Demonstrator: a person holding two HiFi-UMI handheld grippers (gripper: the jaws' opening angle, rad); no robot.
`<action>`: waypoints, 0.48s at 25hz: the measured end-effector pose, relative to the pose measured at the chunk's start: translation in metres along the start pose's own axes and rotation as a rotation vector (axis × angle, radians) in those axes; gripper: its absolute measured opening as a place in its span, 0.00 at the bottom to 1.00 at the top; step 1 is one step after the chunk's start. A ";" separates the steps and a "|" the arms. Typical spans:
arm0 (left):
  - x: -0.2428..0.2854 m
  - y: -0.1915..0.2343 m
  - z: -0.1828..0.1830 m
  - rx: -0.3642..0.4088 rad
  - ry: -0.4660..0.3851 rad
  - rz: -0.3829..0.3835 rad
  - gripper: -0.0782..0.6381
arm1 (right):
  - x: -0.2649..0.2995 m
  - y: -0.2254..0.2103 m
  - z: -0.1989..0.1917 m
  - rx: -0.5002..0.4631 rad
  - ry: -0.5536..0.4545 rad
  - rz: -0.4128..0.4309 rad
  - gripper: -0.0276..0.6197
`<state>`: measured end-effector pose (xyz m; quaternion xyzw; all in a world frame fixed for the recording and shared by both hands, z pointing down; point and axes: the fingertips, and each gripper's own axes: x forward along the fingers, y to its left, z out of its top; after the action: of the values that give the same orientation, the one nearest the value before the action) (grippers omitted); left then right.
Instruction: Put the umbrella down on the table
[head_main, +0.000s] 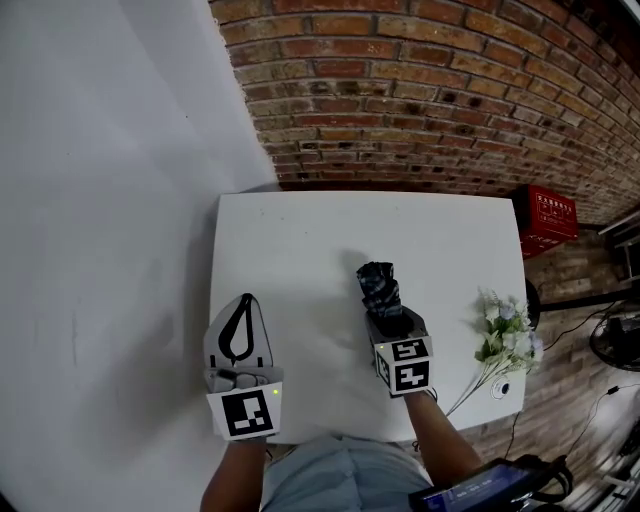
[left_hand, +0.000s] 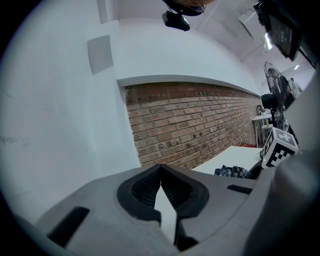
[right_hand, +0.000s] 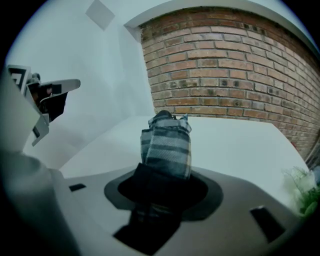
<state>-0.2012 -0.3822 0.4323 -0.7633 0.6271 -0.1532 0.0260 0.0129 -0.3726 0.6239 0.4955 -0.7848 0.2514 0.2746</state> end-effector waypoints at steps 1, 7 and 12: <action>0.000 0.001 0.000 0.002 0.000 0.000 0.11 | 0.002 -0.001 -0.001 0.006 0.013 -0.001 0.34; -0.003 0.003 0.000 -0.005 -0.004 0.007 0.11 | 0.012 -0.002 -0.013 0.044 0.086 0.031 0.38; -0.008 0.008 0.003 -0.002 -0.015 0.014 0.11 | 0.011 0.004 -0.009 0.095 0.077 0.076 0.51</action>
<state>-0.2093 -0.3770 0.4261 -0.7602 0.6322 -0.1468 0.0310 0.0074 -0.3720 0.6371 0.4679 -0.7790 0.3175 0.2710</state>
